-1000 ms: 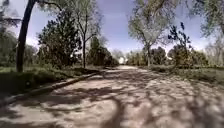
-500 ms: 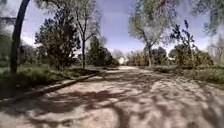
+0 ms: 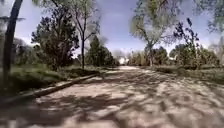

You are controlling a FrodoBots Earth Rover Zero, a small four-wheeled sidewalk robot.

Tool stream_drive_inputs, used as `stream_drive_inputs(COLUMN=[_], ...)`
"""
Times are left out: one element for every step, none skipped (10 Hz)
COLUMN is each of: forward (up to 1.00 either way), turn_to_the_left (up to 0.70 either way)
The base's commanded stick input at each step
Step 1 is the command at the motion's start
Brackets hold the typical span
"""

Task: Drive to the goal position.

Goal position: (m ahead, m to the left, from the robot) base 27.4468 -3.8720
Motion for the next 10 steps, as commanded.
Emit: stream_drive_inputs(forward=[0.7,0.7,0.7,0.7,0.7,0.7,0.7,0.7,0.7,0.7], turn_to_the_left=[0.0,0.0,0.0,0.0,0.0,0.0,0.0,0.0,0.0,0.0])
